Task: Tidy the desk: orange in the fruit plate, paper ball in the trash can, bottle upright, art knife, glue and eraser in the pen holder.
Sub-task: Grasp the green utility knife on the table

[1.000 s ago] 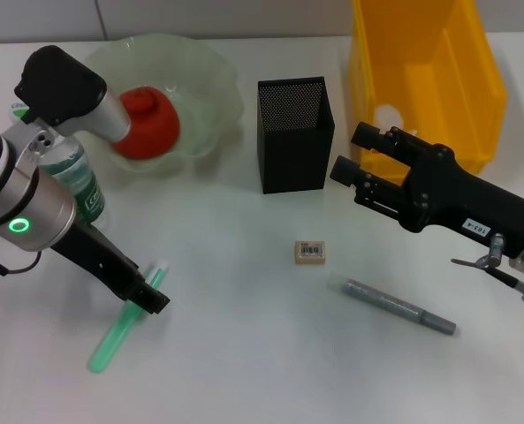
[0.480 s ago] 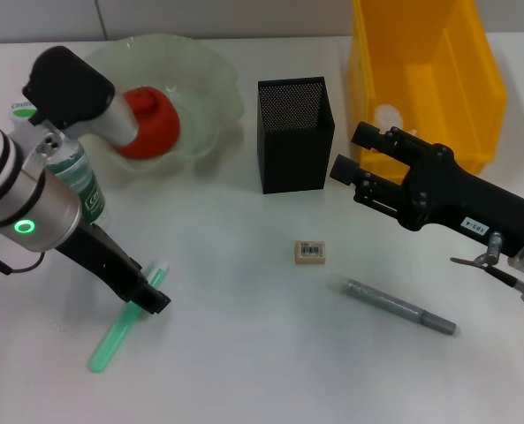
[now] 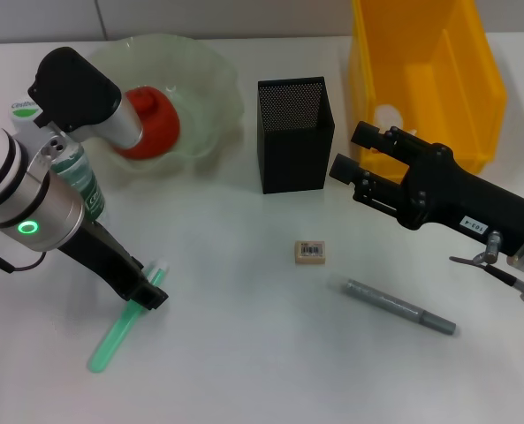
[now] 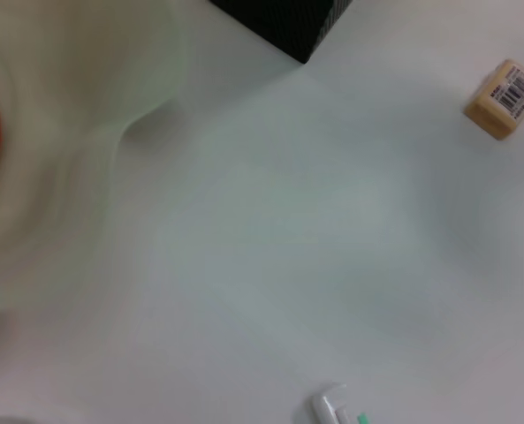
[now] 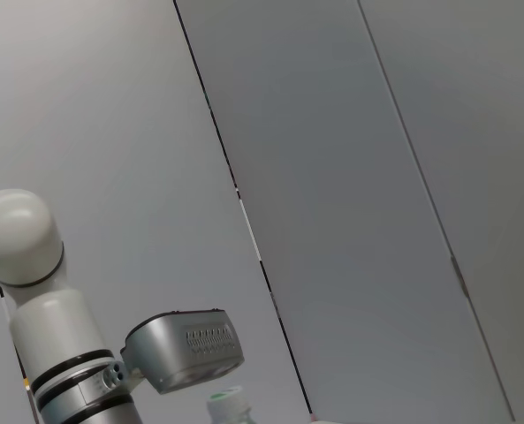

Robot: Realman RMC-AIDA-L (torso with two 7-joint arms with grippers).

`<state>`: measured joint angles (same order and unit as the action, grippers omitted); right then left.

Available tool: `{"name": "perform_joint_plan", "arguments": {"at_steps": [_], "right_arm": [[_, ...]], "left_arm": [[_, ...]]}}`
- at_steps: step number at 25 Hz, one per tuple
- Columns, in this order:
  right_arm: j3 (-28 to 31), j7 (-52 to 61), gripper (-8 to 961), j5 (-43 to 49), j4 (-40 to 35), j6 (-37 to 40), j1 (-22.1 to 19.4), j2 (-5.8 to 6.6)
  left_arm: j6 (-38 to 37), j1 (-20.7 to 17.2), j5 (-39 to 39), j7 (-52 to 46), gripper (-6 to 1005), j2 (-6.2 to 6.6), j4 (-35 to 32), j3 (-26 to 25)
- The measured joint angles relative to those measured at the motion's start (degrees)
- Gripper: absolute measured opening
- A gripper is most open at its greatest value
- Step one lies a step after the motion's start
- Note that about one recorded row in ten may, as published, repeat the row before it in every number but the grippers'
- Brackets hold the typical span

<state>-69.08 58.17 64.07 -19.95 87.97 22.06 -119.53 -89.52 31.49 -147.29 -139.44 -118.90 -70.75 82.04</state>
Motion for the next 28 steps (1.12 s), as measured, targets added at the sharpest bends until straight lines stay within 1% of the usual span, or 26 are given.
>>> {"name": "perform_joint_plan", "arguments": {"at_steps": [3, 13, 28], "right_arm": [[0.0, 0.0, 686, 0.0, 0.1, 0.0, 0.0, 0.0], [0.0, 0.0, 686, 0.0, 0.2, 0.1, 0.4, 0.0], [0.0, 0.0, 686, 0.0, 0.2, 0.0, 0.6, 0.0]], "left_arm": [[0.1, 0.0, 0.0, 0.5, 612, 0.0, 0.0, 0.1], [0.7, 0.0, -0.1, 0.9, 376, 0.02, 0.4, 0.5], [1.7, 0.0, -0.1, 1.1, 382, 0.0, 0.8, 0.8]]}}
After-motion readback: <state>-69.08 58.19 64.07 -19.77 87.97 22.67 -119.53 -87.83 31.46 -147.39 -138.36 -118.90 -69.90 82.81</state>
